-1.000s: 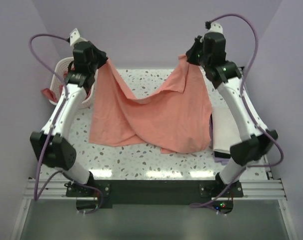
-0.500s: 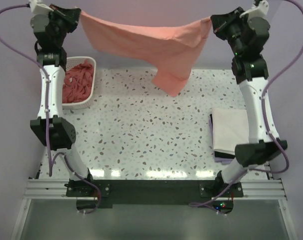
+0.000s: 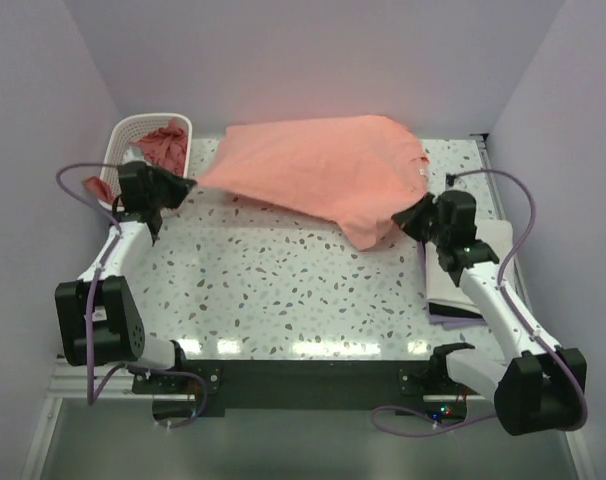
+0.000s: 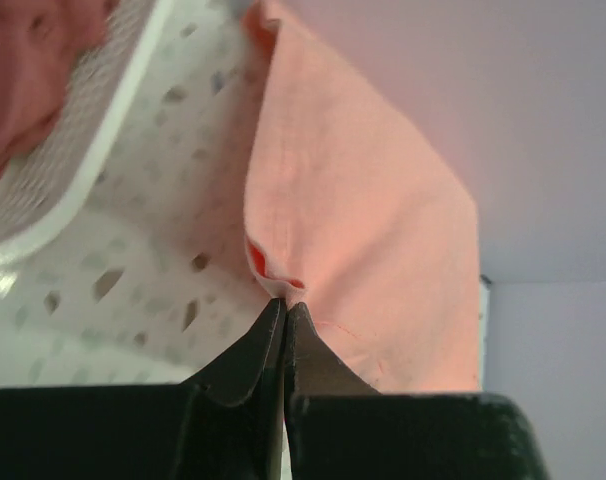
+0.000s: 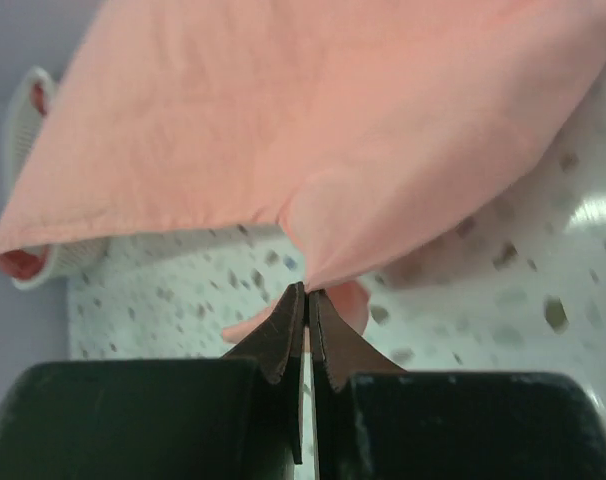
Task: Fold and stack the t-shirts
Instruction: Flatten the tshirt out
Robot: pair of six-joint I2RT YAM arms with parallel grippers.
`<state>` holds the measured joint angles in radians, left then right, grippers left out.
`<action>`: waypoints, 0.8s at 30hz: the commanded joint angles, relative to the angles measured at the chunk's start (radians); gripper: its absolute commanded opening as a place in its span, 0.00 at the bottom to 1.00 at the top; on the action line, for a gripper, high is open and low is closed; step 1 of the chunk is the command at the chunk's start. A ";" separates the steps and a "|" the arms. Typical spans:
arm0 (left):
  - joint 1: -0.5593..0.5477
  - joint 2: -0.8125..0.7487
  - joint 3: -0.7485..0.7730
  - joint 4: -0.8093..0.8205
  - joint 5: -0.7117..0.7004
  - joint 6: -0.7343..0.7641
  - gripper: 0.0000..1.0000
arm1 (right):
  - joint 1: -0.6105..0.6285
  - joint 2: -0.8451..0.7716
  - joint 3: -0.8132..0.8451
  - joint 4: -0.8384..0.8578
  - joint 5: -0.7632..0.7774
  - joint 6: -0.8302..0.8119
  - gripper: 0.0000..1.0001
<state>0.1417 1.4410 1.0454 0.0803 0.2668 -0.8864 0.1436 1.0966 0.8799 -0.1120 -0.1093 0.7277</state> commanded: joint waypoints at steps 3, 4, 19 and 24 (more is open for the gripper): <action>0.001 -0.126 -0.298 -0.079 -0.156 -0.051 0.00 | -0.001 -0.162 -0.255 -0.103 -0.064 0.053 0.00; 0.001 -0.158 -0.329 -0.120 -0.179 -0.052 0.00 | -0.001 -0.200 -0.278 -0.132 -0.070 0.050 0.00; 0.002 -0.435 -0.444 -0.528 -0.624 0.021 0.00 | 0.001 -0.488 -0.441 -0.411 -0.159 0.039 0.00; 0.006 -0.421 -0.439 -0.545 -0.601 0.063 0.00 | 0.002 -0.547 -0.397 -0.524 -0.136 0.022 0.00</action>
<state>0.1429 1.0176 0.5697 -0.4370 -0.2844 -0.8707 0.1440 0.5907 0.4274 -0.5465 -0.2276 0.7589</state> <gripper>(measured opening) 0.033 0.014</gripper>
